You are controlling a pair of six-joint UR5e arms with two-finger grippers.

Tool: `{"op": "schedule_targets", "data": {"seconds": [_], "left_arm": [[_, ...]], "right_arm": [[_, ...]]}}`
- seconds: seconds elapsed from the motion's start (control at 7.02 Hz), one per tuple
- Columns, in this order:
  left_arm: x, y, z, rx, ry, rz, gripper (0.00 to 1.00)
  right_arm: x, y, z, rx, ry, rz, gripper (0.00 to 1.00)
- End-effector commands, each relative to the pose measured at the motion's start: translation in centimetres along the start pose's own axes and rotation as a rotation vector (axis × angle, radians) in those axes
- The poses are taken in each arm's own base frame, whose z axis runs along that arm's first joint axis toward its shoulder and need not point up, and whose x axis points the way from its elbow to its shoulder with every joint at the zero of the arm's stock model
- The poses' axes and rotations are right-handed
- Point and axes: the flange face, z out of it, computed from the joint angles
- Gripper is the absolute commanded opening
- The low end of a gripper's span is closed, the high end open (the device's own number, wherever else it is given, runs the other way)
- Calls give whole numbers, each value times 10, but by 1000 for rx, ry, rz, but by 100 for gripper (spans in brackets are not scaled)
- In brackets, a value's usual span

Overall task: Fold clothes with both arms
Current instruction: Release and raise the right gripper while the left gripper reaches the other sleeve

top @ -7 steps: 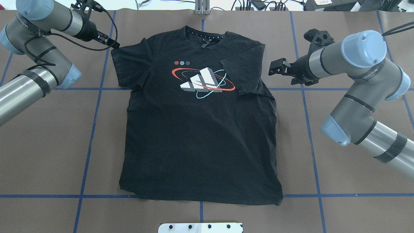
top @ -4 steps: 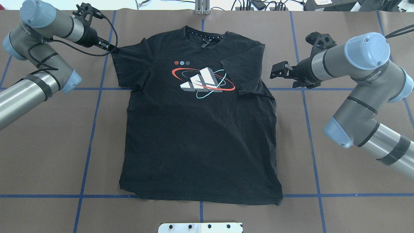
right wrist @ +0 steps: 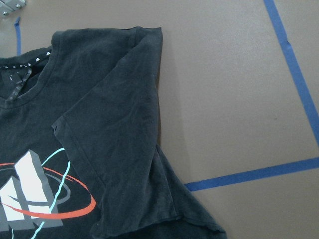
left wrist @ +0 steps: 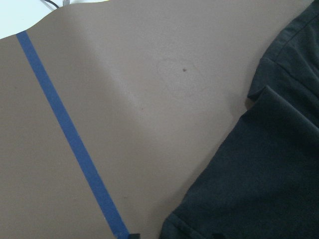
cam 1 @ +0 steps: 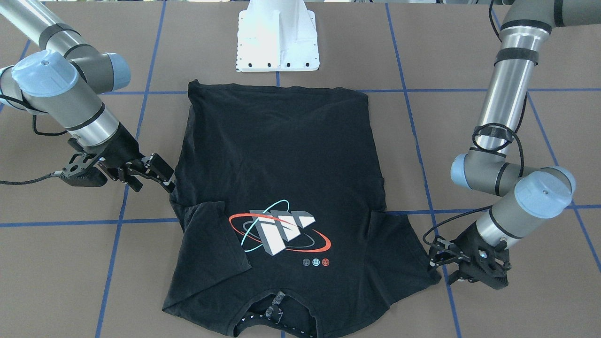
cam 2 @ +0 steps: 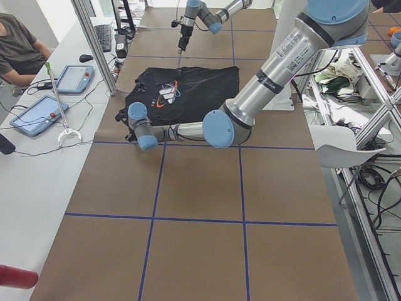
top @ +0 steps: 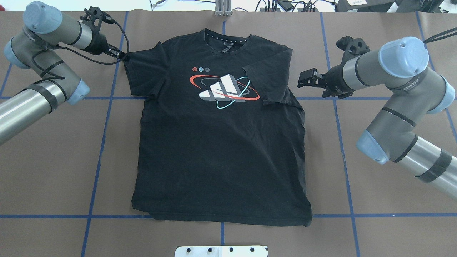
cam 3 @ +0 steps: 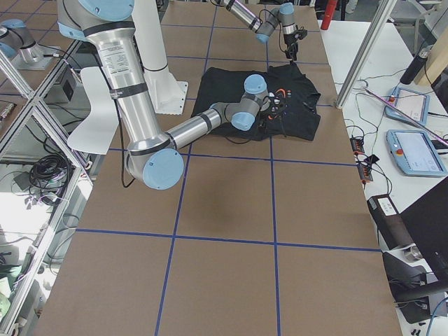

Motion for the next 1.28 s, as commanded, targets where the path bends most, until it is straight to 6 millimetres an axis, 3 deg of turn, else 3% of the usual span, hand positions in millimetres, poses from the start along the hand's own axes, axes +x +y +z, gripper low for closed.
{"op": "schedule_targets", "data": {"seconds": [0.0,0.14,0.71,0.85,1.0,1.14], "left_arm": [[0,1,1,-2,-1,-1,57],[1,-1,1,-1,-1,1,56],[3,-2,5,9,-22,4,37],[3,-3,6,19,-40,5,24],[7,-9,5,28,-35,11,0],[7,-11,3,32,-36,11,0]], "right_arm": [[1,0,1,-2,2,-2,100],[1,0,1,-2,2,-2,100],[2,0,2,-4,5,-2,100],[1,0,2,-5,4,-2,100],[2,0,3,-7,5,-3,100],[5,-1,7,-9,15,-2,100]]}}
